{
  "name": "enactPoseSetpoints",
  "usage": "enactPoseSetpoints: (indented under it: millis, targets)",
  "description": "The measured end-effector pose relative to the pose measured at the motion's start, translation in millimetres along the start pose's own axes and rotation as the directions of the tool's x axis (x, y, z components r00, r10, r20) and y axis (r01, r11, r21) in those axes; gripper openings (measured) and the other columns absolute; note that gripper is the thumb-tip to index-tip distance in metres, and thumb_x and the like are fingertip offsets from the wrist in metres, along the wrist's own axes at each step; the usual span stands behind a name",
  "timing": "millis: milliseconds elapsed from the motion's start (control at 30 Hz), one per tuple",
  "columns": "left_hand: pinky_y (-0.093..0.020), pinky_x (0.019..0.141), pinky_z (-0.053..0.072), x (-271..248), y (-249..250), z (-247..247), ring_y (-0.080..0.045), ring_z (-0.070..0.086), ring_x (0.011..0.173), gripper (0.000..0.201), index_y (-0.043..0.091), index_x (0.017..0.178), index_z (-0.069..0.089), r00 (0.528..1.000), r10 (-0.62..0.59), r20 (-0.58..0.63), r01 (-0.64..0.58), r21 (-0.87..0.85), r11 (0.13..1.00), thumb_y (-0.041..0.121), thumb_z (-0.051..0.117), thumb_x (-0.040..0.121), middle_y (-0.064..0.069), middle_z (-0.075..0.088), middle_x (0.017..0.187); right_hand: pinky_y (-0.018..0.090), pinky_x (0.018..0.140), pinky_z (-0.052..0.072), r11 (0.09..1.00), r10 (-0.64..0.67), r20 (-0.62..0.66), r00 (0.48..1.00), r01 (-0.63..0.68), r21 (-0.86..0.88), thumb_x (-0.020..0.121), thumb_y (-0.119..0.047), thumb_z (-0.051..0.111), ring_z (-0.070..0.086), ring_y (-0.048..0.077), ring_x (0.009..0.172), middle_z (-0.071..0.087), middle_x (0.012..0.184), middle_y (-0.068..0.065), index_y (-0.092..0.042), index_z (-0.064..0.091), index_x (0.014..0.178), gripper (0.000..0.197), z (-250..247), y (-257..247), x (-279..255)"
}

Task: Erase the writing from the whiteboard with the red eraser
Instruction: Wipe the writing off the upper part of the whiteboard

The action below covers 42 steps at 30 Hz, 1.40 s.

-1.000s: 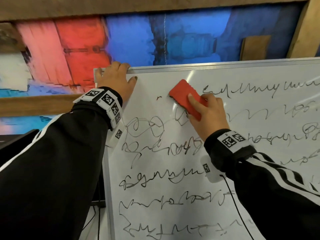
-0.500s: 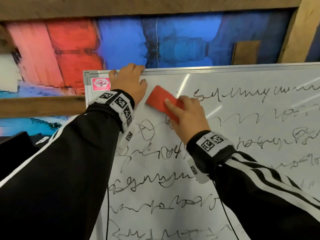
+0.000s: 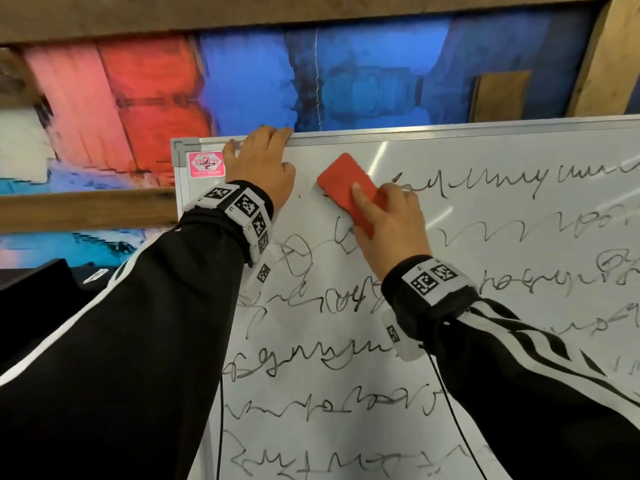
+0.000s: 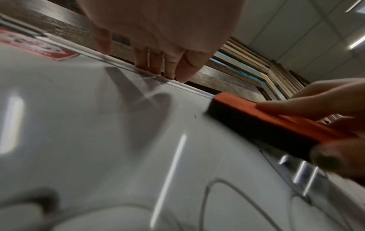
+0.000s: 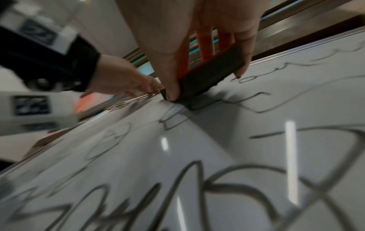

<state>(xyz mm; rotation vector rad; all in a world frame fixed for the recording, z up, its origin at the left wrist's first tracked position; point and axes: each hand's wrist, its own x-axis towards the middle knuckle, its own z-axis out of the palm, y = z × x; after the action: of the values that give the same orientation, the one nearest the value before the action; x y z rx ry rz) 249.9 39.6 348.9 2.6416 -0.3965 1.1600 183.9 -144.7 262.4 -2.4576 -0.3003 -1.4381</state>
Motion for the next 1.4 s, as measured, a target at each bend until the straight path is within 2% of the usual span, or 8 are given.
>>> enactPoseSetpoints:
  millis: [100,267,433,600,733,933,1133,1400]
  targets:
    - [-0.047,0.11,0.013,0,-1,1,-0.017,0.034,0.128,0.053,0.022,0.137,0.037,1.0,-0.001,-0.017,0.0,-0.014,1.0,0.016,0.041,0.084,0.0,0.04,0.137,0.044,0.071,0.049,0.979,-0.201,0.072,0.977,0.203,-0.03,0.061,-0.018,0.083,0.055,0.039,0.086,0.06,0.105,0.02,-0.013,0.064,0.119,0.06,10,-14,-9]
    - [-0.046,0.108,0.015,-1,-1,3,-0.017,0.034,0.128,0.053,0.021,0.137,0.038,1.0,0.001,-0.023,-0.001,-0.028,1.0,0.015,0.042,0.084,-0.001,0.039,0.138,0.042,0.069,0.047,0.998,-0.036,-0.038,0.999,0.034,-0.045,0.066,-0.018,0.08,0.054,0.04,0.085,0.058,0.105,0.02,-0.013,0.063,0.121,0.058,5,-5,-1]
    - [-0.047,0.109,0.013,-3,-1,3,-0.016,0.03,0.131,0.055,0.022,0.138,0.036,1.0,0.0,-0.027,-0.001,-0.035,0.999,0.015,0.043,0.084,-0.001,0.037,0.14,0.041,0.067,0.049,0.968,-0.238,0.078,0.968,0.243,-0.057,0.058,-0.023,0.084,0.056,0.037,0.082,0.061,0.102,0.019,-0.013,0.065,0.118,0.064,14,-24,-12]
    - [-0.049,0.11,0.013,-3,-1,1,-0.017,0.03,0.132,0.055,0.022,0.139,0.034,1.0,0.0,0.001,0.0,-0.03,1.0,0.015,0.041,0.086,-0.001,0.036,0.141,0.044,0.072,0.048,0.999,-0.01,-0.009,1.0,0.009,-0.037,0.07,-0.019,0.077,0.052,0.04,0.087,0.057,0.106,0.022,-0.012,0.059,0.124,0.057,0,2,-3]
    - [-0.048,0.11,0.013,-4,0,0,-0.017,0.029,0.132,0.055,0.022,0.139,0.034,1.0,-0.003,0.006,0.004,-0.038,0.999,0.014,0.041,0.085,-0.001,0.035,0.142,0.047,0.069,0.051,0.976,-0.204,0.1,0.974,0.21,-0.052,0.066,-0.019,0.08,0.054,0.039,0.085,0.059,0.105,0.021,-0.011,0.062,0.121,0.059,-3,5,-21]
    - [-0.044,0.106,0.014,1,0,-5,-0.018,0.036,0.125,0.048,0.024,0.135,0.04,1.0,-0.002,0.01,0.002,-0.022,1.0,0.017,0.039,0.087,0.0,0.042,0.135,0.049,0.082,0.047,0.997,0.046,0.014,0.999,-0.045,-0.065,0.076,-0.017,0.072,0.048,0.043,0.099,0.052,0.115,0.027,-0.014,0.055,0.13,0.056,-30,49,-14]
    - [-0.047,0.106,0.014,11,21,-6,-0.022,0.039,0.123,0.045,0.023,0.136,0.039,0.998,0.024,0.066,-0.027,0.049,0.998,0.021,0.034,0.092,-0.002,0.043,0.135,0.05,0.078,0.049,0.98,-0.183,0.161,0.97,0.193,-0.048,0.067,-0.015,0.08,0.054,0.043,0.091,0.057,0.109,0.024,-0.014,0.061,0.123,0.059,-21,34,-13]
    - [-0.046,0.106,0.014,5,31,1,-0.016,0.037,0.125,0.05,0.024,0.138,0.036,0.999,0.017,0.046,-0.018,0.01,1.0,0.019,0.036,0.089,0.002,0.041,0.137,0.05,0.08,0.046,0.994,0.005,0.065,0.998,0.002,-0.112,0.07,-0.01,0.076,0.05,0.043,0.096,0.055,0.113,0.024,-0.017,0.061,0.123,0.055,-45,65,-6]
